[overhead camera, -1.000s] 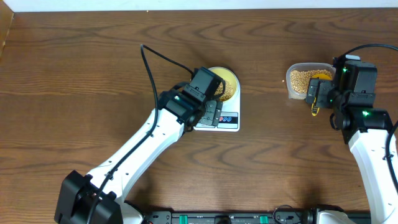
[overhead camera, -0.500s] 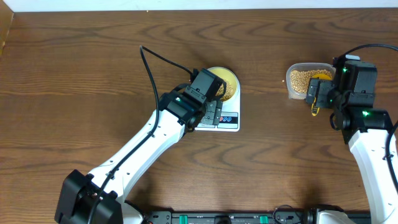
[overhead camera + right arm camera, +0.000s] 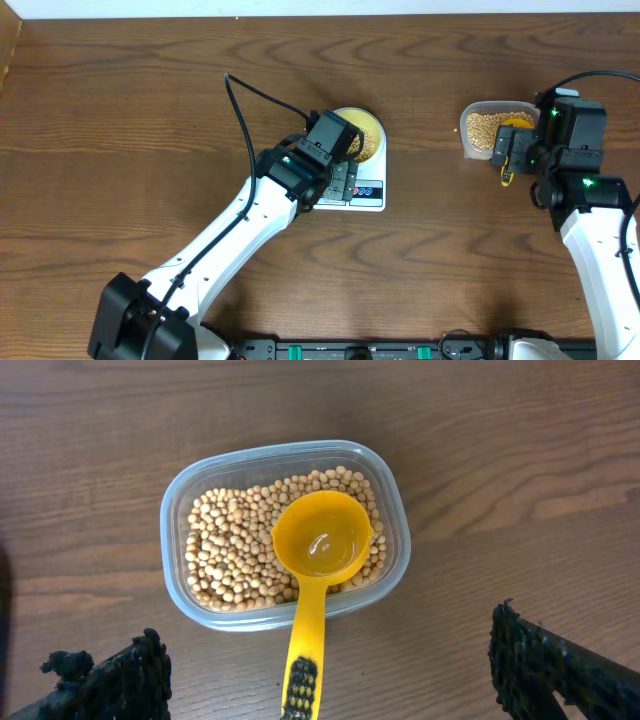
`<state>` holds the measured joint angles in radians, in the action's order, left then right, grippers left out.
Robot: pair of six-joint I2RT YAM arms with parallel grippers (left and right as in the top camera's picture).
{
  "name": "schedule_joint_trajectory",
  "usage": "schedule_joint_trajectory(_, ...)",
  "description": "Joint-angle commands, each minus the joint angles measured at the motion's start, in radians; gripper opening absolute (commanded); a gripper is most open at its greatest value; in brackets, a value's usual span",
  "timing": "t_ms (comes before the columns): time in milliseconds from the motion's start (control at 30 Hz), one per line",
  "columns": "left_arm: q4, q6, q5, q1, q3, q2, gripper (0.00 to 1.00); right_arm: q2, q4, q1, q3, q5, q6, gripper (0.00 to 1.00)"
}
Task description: Scoop item into bowl and weigh 50g on scale
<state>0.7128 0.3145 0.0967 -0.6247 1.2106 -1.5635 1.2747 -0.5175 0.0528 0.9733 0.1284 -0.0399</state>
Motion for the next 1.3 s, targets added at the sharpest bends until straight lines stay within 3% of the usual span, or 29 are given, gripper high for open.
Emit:
schedule_joint_trajectory(0,-0.001,0.005,0.021,0.0,-0.01,-0.007,0.88,-0.012,-0.002,-0.008,0.001,0.011,0.014,0.99)
schedule_joint_trajectory(1267,-0.019,0.004,0.01,0.0,-0.01,-0.007,0.88,-0.012,-0.002,-0.008,0.001,0.012,0.014,0.99)
